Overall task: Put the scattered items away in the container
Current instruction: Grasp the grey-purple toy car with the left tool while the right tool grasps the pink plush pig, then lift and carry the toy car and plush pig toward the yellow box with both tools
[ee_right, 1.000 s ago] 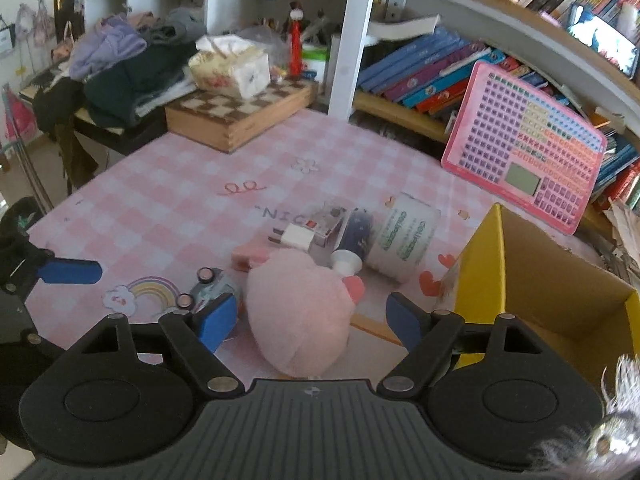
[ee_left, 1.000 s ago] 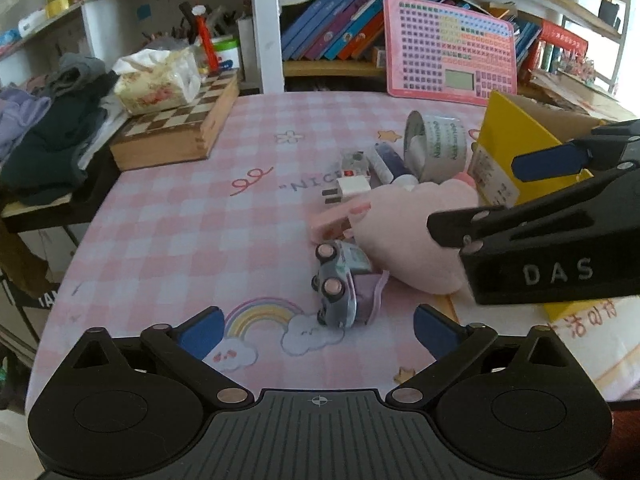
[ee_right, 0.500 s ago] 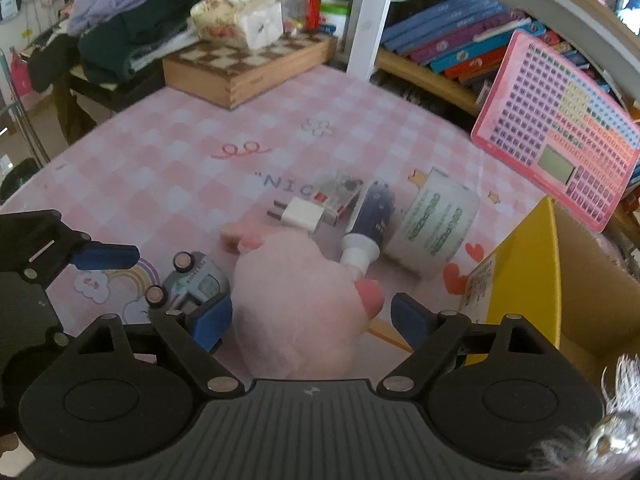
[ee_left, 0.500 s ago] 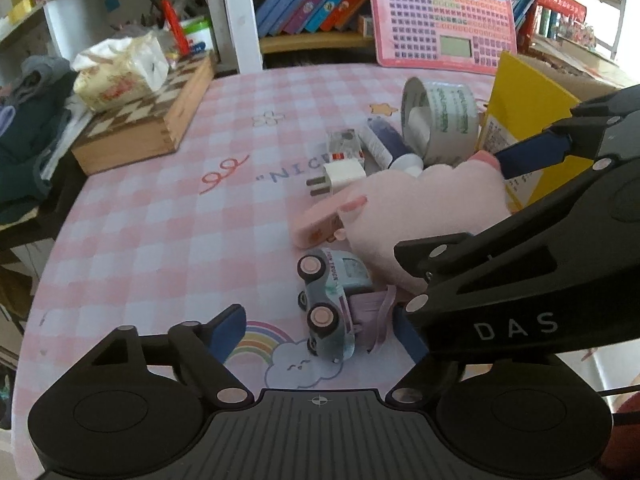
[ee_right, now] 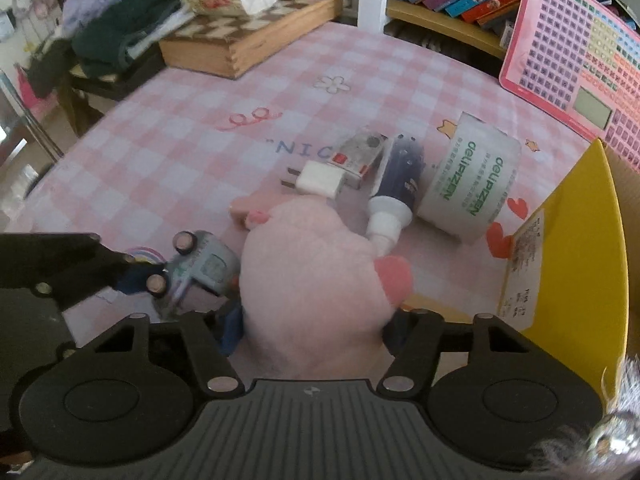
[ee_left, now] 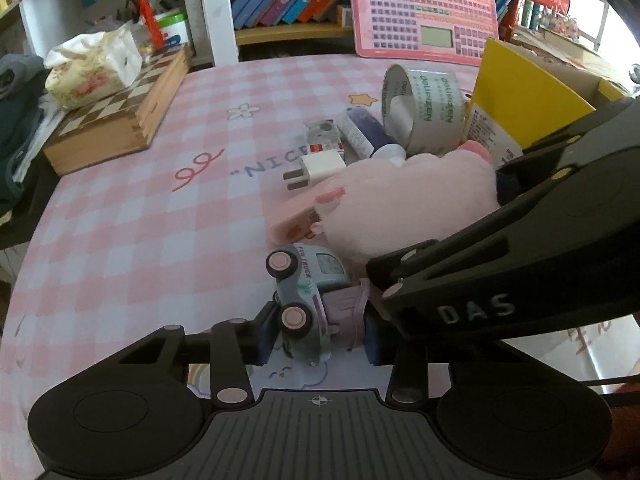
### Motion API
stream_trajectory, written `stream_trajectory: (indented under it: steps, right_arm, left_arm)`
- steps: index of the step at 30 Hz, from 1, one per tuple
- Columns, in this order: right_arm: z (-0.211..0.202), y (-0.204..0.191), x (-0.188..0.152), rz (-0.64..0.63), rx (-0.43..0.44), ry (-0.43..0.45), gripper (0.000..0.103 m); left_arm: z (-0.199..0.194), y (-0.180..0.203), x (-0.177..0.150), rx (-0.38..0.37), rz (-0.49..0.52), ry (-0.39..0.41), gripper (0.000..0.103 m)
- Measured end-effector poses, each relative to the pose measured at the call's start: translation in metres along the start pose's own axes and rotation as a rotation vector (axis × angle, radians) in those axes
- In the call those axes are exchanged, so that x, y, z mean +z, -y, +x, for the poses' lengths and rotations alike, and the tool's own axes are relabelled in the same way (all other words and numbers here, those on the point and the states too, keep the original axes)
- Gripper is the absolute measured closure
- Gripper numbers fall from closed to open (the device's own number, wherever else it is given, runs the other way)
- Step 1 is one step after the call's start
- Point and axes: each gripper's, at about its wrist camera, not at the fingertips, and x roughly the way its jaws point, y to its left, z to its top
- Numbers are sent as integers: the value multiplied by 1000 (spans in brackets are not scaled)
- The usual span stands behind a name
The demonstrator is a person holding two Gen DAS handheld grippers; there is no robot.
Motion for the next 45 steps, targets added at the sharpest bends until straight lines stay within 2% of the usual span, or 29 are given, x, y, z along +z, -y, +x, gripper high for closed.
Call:
stream_trajectory:
  steps: [2, 6, 12, 16, 26, 35, 45]
  right_arm:
    - [-7, 0, -1, 6, 17, 27, 43]
    - [-26, 1, -1, 12, 0, 96, 43]
    - [-45, 4, -4, 40, 11, 125, 43]
    - [-60, -3, -9, 34, 33, 168, 43]
    - [-93, -16, -34, 30, 37, 220, 42]
    - [-126, -30, -65, -9, -32, 291, 42]
    - [-152, -44, -110, 51, -45, 279, 42]
  left_arm:
    - [-2, -4, 1, -16, -31, -12, 63]
    - [-15, -18, 2, -22, -132, 20, 63]
    - [-38, -39, -5, -34, -271, 54, 63]
    - [-55, -46, -8, -45, -330, 84, 63]
    - [-97, -36, -18, -75, -341, 160, 63]
    - [-137, -26, -35, -110, -325, 209, 63]
    - [-163, -9, -63, -148, -293, 229, 63]
